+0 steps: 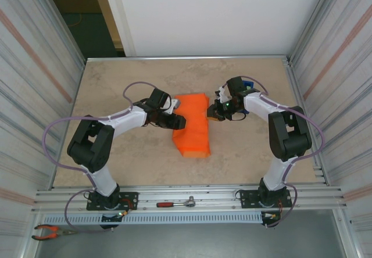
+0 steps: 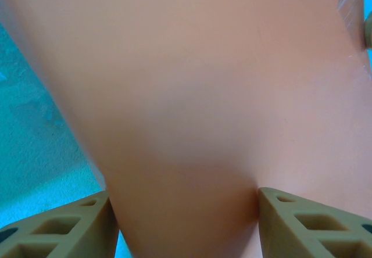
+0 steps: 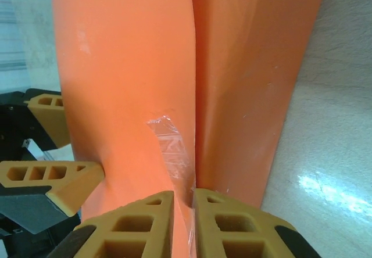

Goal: Wrap the gift box in paper

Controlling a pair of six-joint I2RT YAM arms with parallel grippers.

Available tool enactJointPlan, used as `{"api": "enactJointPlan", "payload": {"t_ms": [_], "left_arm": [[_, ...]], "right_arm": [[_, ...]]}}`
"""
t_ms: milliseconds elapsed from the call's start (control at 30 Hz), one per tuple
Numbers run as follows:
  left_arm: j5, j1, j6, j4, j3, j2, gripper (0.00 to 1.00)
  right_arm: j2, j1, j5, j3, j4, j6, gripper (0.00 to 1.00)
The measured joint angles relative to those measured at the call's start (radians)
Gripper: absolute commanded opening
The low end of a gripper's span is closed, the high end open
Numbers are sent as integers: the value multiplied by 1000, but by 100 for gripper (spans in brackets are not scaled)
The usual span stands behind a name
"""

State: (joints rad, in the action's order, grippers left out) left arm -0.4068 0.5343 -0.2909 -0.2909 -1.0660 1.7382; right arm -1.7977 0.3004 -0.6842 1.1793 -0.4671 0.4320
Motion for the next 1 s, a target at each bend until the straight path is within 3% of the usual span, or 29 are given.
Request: {"api": "enactJointPlan", "payload": {"t_ms": [400,667,1000], "left_arm": [[0,8,6,17,-2,7,59],[0,8,6,19,-2,8,59],[0,8,6,19,-2,8,58]], "right_arm": [[18,-19,-23,-22,10,0,25],[29,-19,-33,-37,32,5,33],[31,-28,14,-81,23,57,37]]}}
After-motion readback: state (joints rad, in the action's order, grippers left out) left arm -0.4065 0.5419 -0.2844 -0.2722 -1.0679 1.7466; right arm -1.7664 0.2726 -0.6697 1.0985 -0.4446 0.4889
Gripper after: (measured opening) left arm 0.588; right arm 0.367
